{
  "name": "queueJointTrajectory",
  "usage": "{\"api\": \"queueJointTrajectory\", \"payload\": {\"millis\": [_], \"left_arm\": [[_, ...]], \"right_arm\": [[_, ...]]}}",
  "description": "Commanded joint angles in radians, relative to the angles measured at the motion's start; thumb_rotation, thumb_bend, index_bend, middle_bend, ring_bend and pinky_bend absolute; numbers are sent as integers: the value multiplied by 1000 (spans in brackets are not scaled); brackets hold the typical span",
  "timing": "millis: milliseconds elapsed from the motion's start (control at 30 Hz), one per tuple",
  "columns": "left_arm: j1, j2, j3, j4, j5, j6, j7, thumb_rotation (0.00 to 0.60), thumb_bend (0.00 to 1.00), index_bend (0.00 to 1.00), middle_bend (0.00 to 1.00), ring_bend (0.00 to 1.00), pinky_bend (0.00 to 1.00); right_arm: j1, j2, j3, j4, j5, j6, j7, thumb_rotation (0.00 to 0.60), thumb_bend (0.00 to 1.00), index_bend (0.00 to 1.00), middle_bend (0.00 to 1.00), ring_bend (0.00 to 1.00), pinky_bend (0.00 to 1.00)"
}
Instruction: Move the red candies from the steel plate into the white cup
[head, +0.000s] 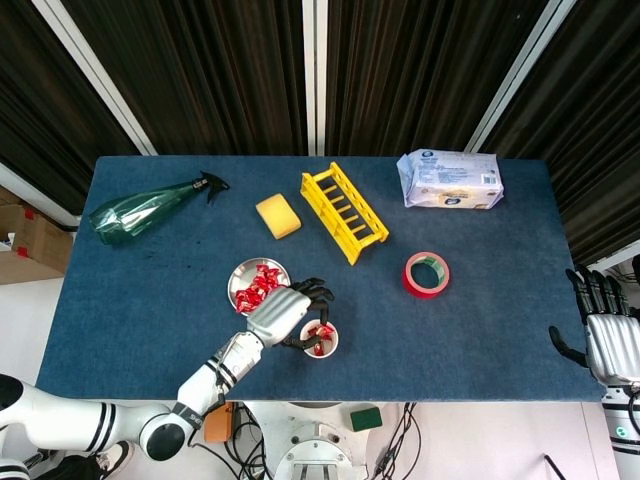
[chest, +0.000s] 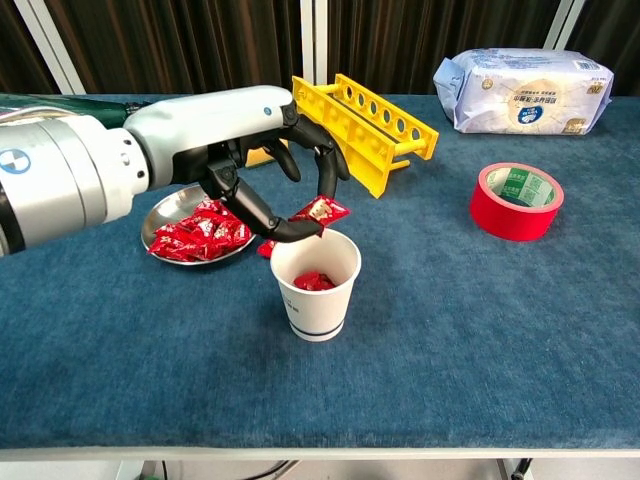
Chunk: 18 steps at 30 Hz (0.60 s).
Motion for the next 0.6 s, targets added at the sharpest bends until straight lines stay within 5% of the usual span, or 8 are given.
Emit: {"api": "queueJointTrajectory", "payload": {"millis": [33,267,600], "left_arm": [[0,-4,3,5,7,-1,-6,600,328,482,262,114,253],[5,11,16,6,20,-4,-15,600,301,280,253,114,253],[52,95,9,-13,38,58,-40,600,302,307,248,113,254]], "right_arm": [[0,0,0,0,-1,0,0,600,301,0,0,0,0],[-1,-1,-1,1,-2,3,1,600,302,0,0,0,0],[-2,-1,-1,-1,-2,4,-1,600,301,0,0,0,0]]}}
